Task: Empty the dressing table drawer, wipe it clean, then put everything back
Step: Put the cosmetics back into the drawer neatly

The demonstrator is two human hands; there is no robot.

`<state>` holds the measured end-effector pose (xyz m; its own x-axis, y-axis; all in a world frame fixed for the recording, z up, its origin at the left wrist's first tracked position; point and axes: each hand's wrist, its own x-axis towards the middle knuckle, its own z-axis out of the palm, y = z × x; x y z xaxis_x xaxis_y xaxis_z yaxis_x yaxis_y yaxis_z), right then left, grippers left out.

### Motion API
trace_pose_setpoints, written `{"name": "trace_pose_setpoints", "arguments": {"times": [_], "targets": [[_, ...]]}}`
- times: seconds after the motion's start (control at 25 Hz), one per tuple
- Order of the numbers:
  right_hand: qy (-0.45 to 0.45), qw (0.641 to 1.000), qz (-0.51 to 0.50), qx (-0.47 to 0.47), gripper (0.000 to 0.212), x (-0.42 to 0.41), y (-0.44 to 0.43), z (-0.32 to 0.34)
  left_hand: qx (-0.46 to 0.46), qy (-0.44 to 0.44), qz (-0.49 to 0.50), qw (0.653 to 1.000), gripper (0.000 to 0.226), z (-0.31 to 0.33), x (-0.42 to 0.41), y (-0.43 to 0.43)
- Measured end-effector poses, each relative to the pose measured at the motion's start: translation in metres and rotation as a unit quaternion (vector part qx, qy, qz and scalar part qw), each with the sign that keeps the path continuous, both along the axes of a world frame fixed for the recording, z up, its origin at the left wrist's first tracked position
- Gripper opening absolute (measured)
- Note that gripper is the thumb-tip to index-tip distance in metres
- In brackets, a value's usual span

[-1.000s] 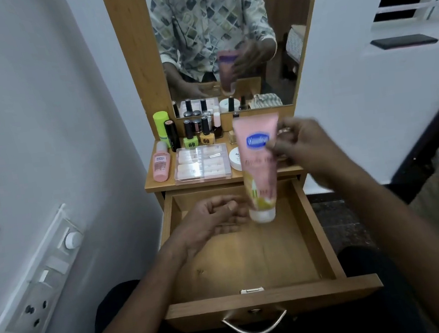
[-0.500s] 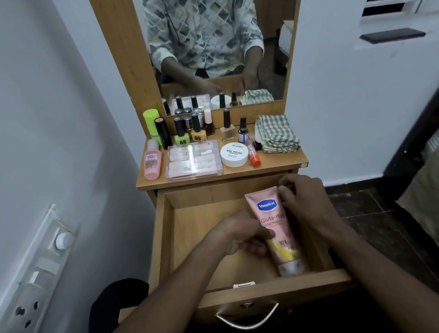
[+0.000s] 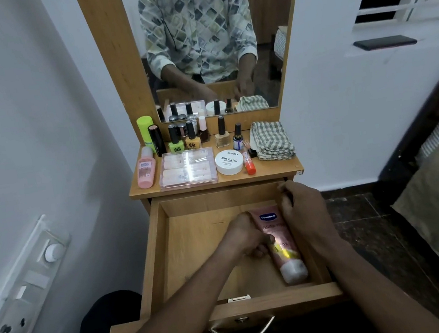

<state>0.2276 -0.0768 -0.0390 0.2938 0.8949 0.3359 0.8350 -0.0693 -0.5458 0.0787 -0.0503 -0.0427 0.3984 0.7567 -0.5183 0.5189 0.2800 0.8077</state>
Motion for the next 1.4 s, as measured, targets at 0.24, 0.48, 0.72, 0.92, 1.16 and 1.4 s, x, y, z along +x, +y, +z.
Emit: {"name": "trace_pose_setpoints", "arguments": {"times": [0.24, 0.48, 0.72, 0.92, 1.16, 1.4], "targets": [[-0.008, 1.000, 0.014, -0.010, 0.021, 0.000, 0.003, -0.003, 0.017, 0.014, -0.062, 0.998, 0.044, 0.008, -0.007, -0.002], [0.037, 0.996, 0.078, 0.007, 0.021, -0.009, 0.004, 0.019, 0.100, 0.059, -0.001, 0.993, 0.040, 0.021, -0.031, 0.004], [-0.172, 0.941, 0.292, 0.008, 0.056, -0.072, 0.048, 0.045, -0.002, -0.182, 0.300, 0.936, 0.028, 0.022, -0.087, 0.023], [-0.324, 0.908, 0.268, 0.003, 0.064, -0.114, 0.088, 0.015, -0.046, -0.384, 0.414, 0.824, 0.042, 0.017, -0.106, 0.030], [-0.315, 0.898, 0.298, 0.070, 0.052, -0.104, 0.059, 0.016, 0.001, -0.394, 0.410, 0.823, 0.052, 0.015, -0.118, 0.032], [-0.216, 0.889, 0.395, 0.079, 0.045, -0.058, 0.006, 0.008, -0.045, -0.291, 0.266, 0.918, 0.043, 0.017, -0.142, 0.025]]}}
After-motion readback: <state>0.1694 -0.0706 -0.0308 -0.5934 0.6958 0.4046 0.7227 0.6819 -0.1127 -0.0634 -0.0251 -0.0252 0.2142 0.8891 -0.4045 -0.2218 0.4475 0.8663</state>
